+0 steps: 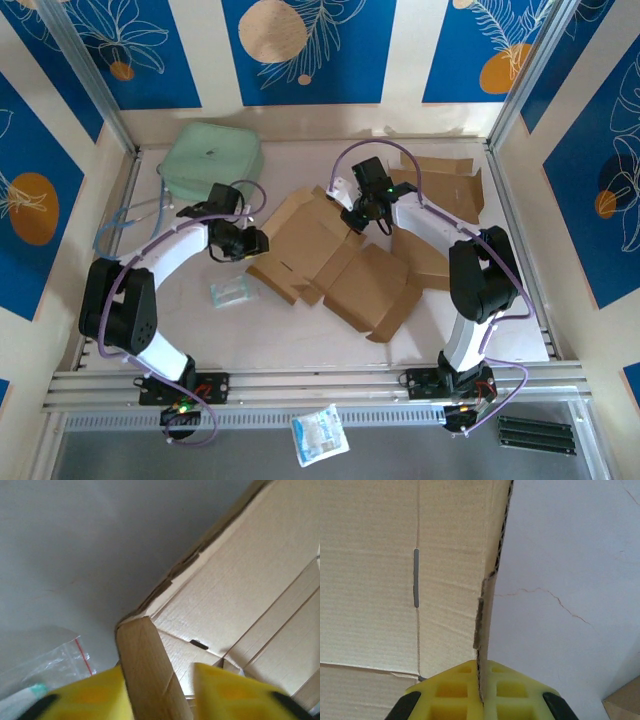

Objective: Fold the paper box

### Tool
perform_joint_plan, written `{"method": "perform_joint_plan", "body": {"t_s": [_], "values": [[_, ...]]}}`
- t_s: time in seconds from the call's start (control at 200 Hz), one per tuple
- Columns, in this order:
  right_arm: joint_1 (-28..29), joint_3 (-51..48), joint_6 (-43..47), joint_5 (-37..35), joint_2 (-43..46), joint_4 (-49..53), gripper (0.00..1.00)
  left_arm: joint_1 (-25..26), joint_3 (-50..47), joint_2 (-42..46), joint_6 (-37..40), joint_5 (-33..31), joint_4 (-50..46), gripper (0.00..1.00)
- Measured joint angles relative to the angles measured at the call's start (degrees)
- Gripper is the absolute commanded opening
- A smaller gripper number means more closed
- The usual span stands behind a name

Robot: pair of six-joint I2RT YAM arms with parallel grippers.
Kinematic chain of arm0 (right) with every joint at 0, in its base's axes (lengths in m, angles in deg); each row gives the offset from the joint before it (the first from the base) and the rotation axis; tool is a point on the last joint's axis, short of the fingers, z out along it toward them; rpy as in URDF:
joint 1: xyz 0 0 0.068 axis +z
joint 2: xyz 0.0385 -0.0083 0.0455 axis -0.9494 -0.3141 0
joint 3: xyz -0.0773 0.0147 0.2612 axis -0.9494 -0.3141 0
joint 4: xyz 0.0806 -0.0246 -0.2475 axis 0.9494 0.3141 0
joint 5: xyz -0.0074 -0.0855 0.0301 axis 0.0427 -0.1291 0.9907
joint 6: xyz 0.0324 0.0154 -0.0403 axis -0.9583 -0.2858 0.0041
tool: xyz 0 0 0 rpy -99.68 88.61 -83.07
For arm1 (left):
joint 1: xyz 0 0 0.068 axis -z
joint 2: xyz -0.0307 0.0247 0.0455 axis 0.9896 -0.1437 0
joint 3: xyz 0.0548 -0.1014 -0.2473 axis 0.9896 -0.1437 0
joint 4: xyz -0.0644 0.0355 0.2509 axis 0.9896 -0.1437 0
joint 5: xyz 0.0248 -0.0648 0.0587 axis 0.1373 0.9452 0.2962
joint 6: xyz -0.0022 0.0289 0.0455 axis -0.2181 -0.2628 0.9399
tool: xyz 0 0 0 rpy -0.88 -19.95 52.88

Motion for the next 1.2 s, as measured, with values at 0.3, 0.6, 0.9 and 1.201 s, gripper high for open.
{"method": "perform_joint_plan", "body": {"t_s": [0.3, 0.6, 0.9, 1.201], "values": [[0.0, -1.7, -0.9, 1.4, 3.2, -1.5, 0.61, 0.0, -0.2, 0.0, 5.0, -1.9, 6.1, 0.00], [0.0, -2.9, 13.3, 13.7, 15.6, -7.8, 0.68, 2.0, 5.0, 0.0, 19.8, -6.3, 7.5, 0.00], [-0.3, 9.0, 39.3, 25.5, 2.8, -4.2, 0.59, 5.1, 7.1, 0.0, 28.2, -9.0, 8.8, 0.00], [-1.0, 17.9, 48.6, 27.6, -6.3, -1.1, 0.39, 6.0, 7.1, 0.0, 30.8, -9.9, 9.0, 0.00]]}}
